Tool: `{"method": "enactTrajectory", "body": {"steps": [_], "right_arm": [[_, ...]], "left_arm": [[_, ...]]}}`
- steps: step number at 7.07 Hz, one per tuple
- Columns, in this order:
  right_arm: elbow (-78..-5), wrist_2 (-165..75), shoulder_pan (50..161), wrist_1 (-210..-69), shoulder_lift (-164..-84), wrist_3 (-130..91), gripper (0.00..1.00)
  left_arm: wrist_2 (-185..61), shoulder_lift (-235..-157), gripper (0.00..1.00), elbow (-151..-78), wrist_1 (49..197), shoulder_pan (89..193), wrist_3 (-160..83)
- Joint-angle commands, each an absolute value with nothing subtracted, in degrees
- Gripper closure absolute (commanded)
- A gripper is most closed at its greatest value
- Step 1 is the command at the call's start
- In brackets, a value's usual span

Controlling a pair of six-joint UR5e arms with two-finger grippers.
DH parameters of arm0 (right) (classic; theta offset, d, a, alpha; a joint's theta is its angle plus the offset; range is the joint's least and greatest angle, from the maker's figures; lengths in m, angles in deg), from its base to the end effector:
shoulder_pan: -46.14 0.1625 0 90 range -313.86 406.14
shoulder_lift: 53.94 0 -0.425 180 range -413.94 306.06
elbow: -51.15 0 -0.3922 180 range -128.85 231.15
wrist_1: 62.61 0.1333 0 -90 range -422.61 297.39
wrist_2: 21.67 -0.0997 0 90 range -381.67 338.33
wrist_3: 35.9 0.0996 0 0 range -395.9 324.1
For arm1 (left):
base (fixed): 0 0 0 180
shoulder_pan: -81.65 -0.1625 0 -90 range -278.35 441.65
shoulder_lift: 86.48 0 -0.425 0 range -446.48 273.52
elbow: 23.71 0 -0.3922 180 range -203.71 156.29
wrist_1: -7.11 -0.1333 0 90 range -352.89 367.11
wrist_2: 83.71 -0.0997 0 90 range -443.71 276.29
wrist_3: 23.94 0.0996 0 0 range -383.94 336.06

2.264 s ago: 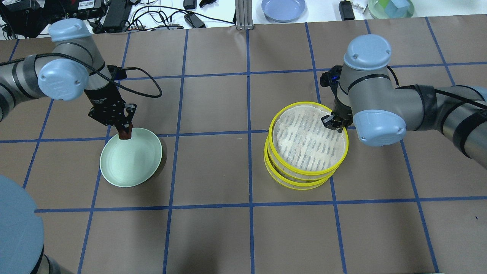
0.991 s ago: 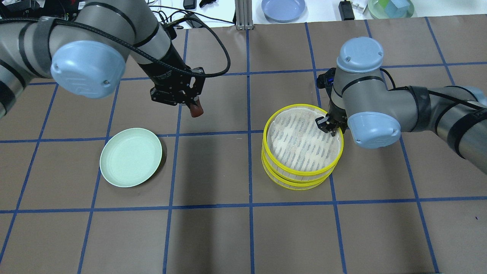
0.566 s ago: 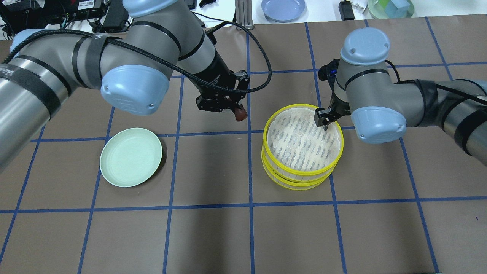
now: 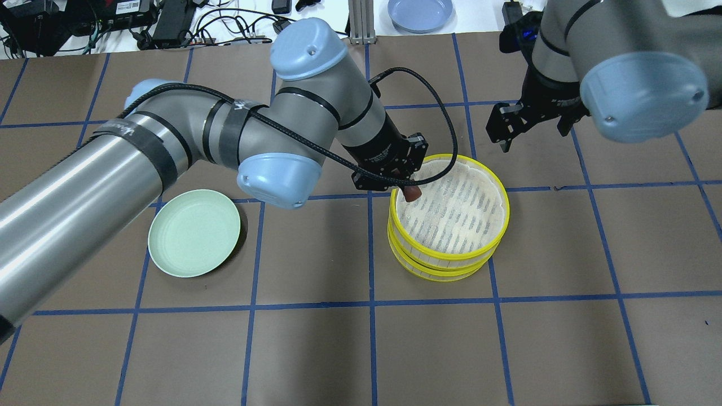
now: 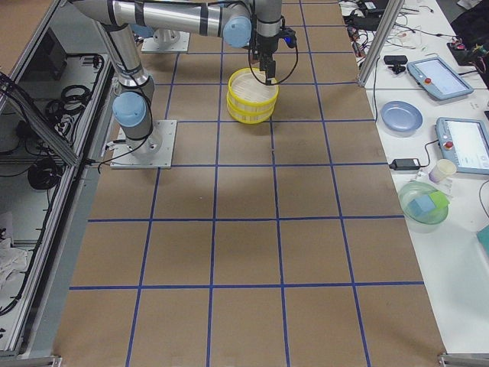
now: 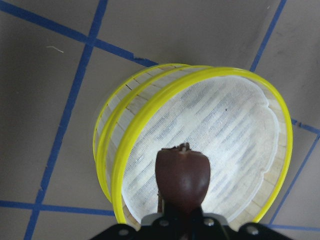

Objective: Stack buns with steamer

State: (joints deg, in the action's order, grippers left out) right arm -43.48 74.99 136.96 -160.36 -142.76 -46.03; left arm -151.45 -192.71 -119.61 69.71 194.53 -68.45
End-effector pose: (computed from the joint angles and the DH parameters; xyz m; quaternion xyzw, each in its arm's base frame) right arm 0.1289 -0.5001 0.4522 0.0943 -0.9937 0.0121 0.0593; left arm -0.3869 -0.4769 0.3402 0.1752 -0.9644 -0.0694 0.1855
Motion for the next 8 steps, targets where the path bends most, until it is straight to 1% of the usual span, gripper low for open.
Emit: {"method": "enactTrajectory", "body": {"steps": [1, 2, 5, 8], "right_arm": [[-38.34, 74.75, 136.93, -154.14, -145.77, -45.58, 0.00], [-37.45, 74.75, 136.93, -152.89, -145.87, -45.57, 0.00], [-37.09, 73.08, 136.93, -152.88, -147.53, -45.05, 0.00], [-36.39, 73.17, 137.10, -152.35, -146.92, -43.64, 0.00]], "left_arm": [[-151.39, -194.41, 0.35, -119.69, 69.25, 196.96, -69.82], [-151.47, -194.41, 0.01, -119.60, 69.08, 196.96, -69.82], [-151.47, -193.28, 0.00, -118.90, 69.25, 196.18, -68.95], [-152.17, -192.22, 0.00, -118.72, 69.86, 194.50, -68.59]]}}
